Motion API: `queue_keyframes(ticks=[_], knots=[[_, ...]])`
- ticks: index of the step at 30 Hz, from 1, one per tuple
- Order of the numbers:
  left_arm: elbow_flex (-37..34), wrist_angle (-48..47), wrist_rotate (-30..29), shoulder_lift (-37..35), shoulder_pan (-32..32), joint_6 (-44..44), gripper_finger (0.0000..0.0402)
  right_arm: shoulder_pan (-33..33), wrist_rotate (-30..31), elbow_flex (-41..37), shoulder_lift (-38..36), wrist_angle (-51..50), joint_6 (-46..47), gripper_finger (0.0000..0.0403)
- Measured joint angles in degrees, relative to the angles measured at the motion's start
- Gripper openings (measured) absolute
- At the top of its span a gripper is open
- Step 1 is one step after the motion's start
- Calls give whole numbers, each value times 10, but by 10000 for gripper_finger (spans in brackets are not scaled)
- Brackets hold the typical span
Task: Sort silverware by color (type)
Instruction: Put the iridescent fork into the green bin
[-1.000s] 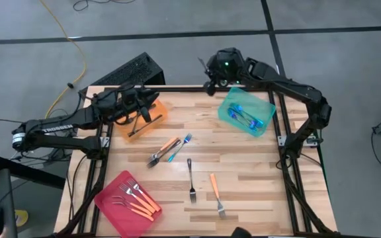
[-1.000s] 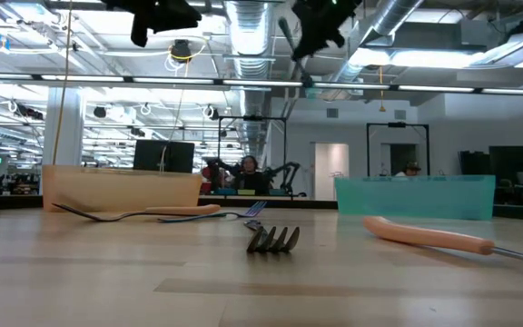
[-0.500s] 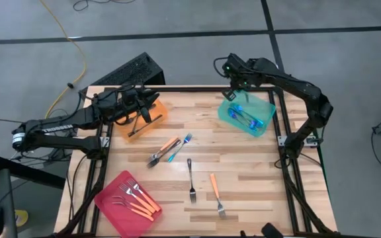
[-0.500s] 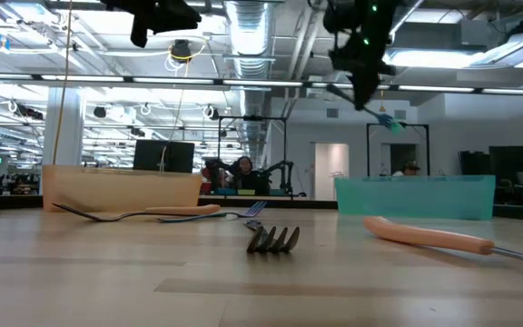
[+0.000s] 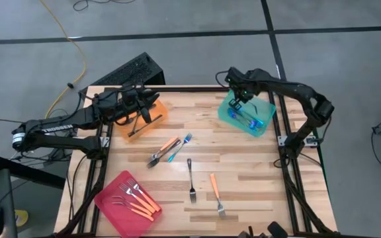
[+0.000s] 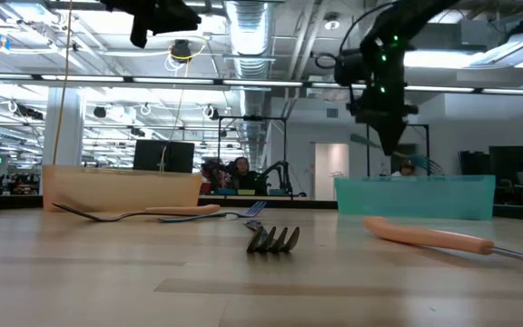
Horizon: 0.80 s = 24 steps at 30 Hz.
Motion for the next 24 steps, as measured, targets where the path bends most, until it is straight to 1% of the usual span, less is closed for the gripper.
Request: queue_keyframes(ticks=[7,13,20,24], knots=[[0,-9,-14,0,0,2,73,-32,0,-66,0,55,-17,20],[0,-10,-15,0,0,2,73,-59,0,-111,0,88,-23,20],[0,-23,-28,0,0,3,73,-70,0,-137,16,107,-62,20],[0,-24,-29,0,0,3,73,-70,2,-138,37,112,-80,20]])
